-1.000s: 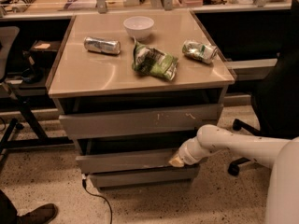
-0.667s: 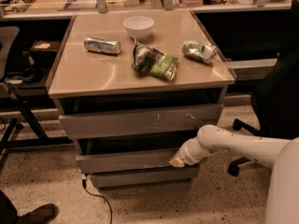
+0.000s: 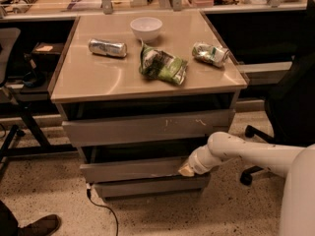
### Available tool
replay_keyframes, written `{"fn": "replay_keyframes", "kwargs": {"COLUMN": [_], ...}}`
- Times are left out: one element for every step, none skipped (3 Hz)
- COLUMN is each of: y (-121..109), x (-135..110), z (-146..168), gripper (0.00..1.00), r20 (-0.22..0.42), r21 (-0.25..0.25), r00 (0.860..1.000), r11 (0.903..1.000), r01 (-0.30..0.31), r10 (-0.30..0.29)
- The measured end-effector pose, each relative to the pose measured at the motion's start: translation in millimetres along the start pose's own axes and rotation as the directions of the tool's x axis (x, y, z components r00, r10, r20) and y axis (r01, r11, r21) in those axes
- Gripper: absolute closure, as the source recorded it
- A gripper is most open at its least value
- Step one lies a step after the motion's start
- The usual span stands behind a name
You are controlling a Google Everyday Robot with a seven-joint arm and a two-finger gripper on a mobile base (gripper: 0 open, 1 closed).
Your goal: Close middle drawer
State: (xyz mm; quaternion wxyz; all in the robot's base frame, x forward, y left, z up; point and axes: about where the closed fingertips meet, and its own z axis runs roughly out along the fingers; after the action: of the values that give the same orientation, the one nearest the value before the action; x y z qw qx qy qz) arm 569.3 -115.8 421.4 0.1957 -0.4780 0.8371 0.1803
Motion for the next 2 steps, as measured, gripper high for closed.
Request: {"fn": "replay_keyframes", "kwargs": {"y": [0.0,0.1], "x": [0.0,0.0], "z": [0.1,0.1], "gripper": [0.11,0.0], "r20": [0.0,0.0], "r21": [0.0,0.0], "r00": [1.0,1.0], "r11": [1.0,1.0], "r01": [0.0,0.0], "r10": [0.0,0.0]}}
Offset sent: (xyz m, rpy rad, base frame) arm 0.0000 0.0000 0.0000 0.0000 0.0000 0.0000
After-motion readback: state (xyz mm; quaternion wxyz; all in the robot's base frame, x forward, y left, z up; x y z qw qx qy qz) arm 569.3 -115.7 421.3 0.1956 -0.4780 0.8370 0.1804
